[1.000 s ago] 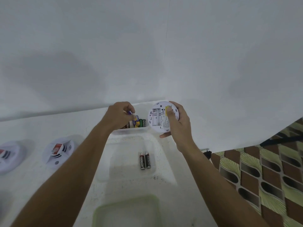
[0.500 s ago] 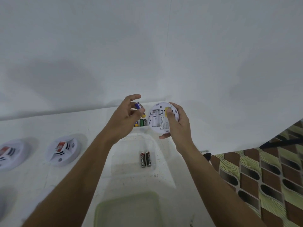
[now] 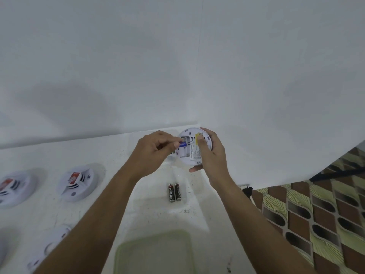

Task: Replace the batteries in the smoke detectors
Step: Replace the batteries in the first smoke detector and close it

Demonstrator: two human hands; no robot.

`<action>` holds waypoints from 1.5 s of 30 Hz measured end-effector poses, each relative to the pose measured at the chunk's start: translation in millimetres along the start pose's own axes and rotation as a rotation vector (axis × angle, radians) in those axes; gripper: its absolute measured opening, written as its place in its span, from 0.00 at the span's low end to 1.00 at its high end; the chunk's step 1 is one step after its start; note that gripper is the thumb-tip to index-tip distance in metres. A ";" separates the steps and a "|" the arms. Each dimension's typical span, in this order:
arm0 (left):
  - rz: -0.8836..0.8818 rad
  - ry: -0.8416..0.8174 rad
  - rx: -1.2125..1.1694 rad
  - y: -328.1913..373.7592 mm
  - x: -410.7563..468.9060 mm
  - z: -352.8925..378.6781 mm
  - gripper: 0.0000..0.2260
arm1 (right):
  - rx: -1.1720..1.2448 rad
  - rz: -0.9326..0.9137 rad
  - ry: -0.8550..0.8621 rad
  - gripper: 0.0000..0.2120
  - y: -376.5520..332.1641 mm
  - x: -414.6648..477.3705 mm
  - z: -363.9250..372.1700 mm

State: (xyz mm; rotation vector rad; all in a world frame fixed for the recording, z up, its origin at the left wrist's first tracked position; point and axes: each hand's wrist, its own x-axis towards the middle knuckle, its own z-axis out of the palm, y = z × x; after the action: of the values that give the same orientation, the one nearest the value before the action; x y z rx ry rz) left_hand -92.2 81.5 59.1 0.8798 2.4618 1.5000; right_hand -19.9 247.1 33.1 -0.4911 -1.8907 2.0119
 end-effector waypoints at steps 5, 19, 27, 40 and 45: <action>-0.065 0.093 -0.050 8.0 2.0 4.8 0.12 | -0.005 0.011 -0.017 0.13 0.8 -4.3 2.5; 0.170 0.268 0.151 -4.6 -1.2 32.9 0.11 | 0.041 0.017 -0.027 0.11 -4.2 -11.8 5.4; 0.259 0.249 0.230 -27.0 -12.3 53.9 0.17 | 0.105 0.035 0.000 0.11 -1.7 -9.5 6.3; -0.266 0.029 0.288 -36.0 46.3 -7.3 0.07 | 0.095 0.082 0.065 0.07 -0.7 5.3 -2.7; -0.296 -0.358 0.654 -46.1 66.1 -11.2 0.21 | 0.095 0.091 0.069 0.09 1.9 8.4 -5.1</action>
State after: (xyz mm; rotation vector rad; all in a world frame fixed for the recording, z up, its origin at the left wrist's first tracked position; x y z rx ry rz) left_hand -170.0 93.0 37.9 0.7277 2.6552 0.3893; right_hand -25.0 255.4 30.7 -0.6233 -1.7519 2.1028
